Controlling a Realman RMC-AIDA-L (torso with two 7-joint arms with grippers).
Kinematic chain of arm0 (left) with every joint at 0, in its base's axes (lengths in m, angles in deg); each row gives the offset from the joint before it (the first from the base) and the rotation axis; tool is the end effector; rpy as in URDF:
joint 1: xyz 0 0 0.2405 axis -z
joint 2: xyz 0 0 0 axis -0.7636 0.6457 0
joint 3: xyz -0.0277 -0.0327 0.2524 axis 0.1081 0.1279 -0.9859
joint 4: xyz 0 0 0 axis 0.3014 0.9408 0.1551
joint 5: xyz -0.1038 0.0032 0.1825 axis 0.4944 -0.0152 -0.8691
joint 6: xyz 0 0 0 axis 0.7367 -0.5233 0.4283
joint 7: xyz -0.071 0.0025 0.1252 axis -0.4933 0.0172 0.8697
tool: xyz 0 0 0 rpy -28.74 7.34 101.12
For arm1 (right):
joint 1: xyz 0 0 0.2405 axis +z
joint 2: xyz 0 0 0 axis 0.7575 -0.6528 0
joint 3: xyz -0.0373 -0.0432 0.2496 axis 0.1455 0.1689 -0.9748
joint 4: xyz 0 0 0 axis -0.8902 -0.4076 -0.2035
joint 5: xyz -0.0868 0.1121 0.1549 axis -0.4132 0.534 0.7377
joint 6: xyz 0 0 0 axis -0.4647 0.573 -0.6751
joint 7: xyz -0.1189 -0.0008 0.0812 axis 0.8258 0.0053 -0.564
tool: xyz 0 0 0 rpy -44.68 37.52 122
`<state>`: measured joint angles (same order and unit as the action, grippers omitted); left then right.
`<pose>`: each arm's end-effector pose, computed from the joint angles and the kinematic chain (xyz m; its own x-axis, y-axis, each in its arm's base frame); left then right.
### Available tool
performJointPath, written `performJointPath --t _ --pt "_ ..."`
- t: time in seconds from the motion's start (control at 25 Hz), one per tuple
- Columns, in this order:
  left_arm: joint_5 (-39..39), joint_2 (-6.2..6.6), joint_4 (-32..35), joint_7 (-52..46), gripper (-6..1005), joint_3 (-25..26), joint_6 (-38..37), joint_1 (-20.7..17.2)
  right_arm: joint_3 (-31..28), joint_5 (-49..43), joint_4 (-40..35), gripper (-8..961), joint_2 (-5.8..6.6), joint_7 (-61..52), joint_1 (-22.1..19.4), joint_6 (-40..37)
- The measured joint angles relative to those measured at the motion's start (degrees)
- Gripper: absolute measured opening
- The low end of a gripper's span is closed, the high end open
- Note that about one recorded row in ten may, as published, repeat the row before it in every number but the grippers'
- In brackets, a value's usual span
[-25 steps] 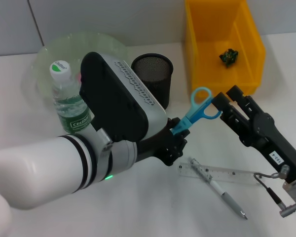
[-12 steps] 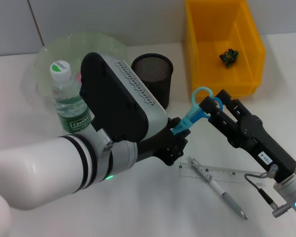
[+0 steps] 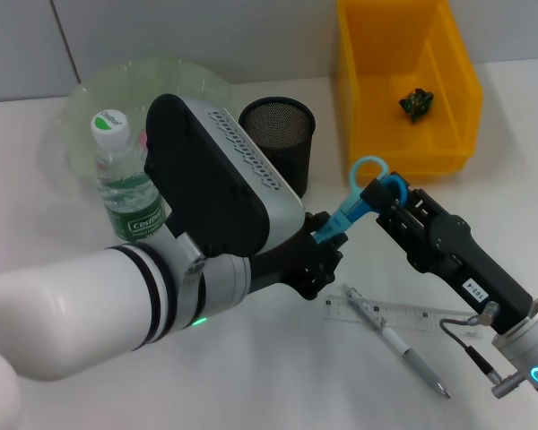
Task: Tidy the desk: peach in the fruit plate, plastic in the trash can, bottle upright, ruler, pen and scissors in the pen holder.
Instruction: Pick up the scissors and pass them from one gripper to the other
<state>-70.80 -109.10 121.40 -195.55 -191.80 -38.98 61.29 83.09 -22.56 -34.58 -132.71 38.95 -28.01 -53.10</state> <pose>-0.1004 0.2719 -0.0968 0.9776 0.1412 0.1560 0.2005 -0.8502 -0.4868 0.2770 0.2384 -0.0619 0.1757 -0.1906 -0.9658 -0.8044 -0.5933 -0.0293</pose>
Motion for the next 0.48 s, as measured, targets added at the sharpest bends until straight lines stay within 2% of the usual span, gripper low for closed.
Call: performJointPath --t 0.16,0.48 --pt "-0.01 0.01 -0.03 0.07 252 -0.14 0.1 0.0 0.03 -0.17 0.01 498 0.03 -0.22 -0.03 -0.32" --pt "0.07 0.01 -0.23 0.38 256 -0.38 0.1 0.0 0.04 -0.17 0.11 322 0.04 -0.25 -0.05 -0.97"
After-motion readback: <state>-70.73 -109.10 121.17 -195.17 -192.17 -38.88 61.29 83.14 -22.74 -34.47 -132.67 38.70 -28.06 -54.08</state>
